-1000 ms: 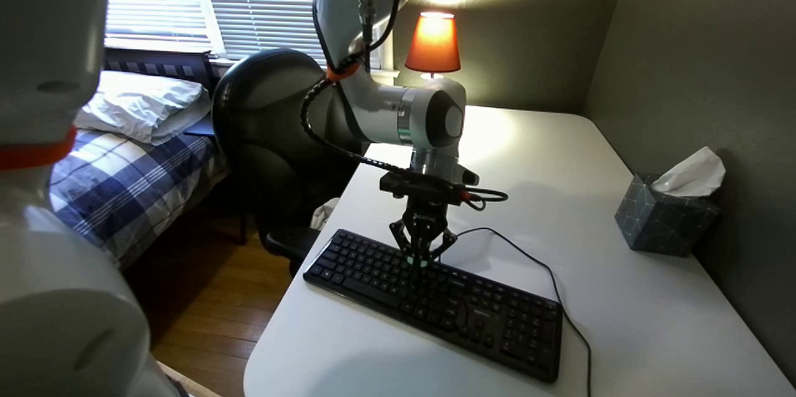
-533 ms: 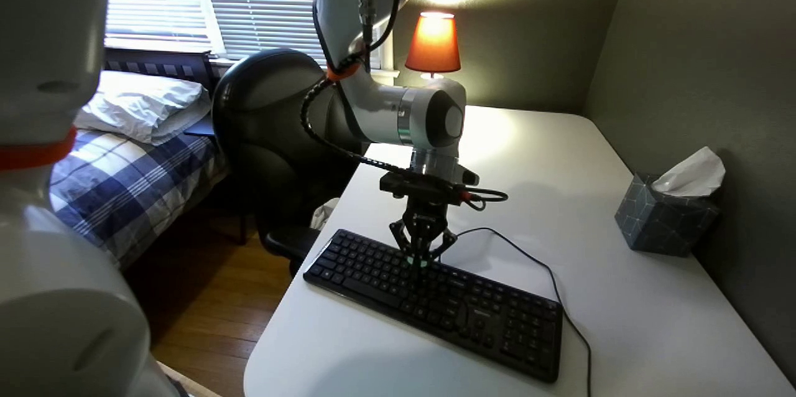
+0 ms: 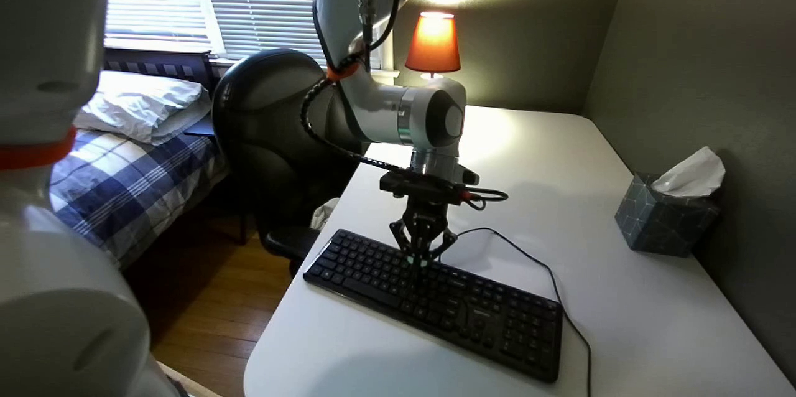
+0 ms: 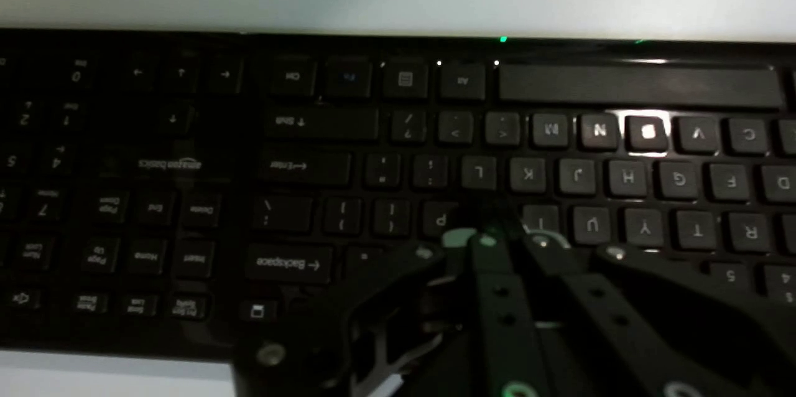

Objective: Press a letter key in the middle of the keyboard

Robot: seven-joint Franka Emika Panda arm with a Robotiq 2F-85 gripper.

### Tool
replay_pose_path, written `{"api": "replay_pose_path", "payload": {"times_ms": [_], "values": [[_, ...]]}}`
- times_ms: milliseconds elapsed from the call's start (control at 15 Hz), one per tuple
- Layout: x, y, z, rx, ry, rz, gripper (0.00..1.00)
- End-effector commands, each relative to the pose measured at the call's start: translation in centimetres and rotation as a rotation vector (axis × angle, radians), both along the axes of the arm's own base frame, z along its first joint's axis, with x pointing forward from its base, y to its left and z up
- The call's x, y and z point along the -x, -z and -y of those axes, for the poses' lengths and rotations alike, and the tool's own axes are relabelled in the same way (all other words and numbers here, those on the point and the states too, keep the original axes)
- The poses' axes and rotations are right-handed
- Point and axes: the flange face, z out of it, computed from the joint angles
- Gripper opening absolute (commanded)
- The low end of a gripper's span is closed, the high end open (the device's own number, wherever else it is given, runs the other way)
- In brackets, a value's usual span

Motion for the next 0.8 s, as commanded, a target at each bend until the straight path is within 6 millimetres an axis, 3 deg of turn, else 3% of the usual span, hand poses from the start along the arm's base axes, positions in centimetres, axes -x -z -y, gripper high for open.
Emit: {"api": "replay_pose_path", "payload": {"times_ms": [0,333,400,467,733], "values": [[0.1,-0.5,0.1,0.000,-0.002,0.020,0.00],[0.1,-1.2,0.0,0.005,-0.004,0.040,0.00],[0.1,-1.3,0.0,0.001,0.002,0.046,0.26],[0.1,-1.5,0.0,-0.004,0.001,0.050,0.27],[0.2,-2.2,-0.1,-0.009,0.005,0.072,0.55]]}}
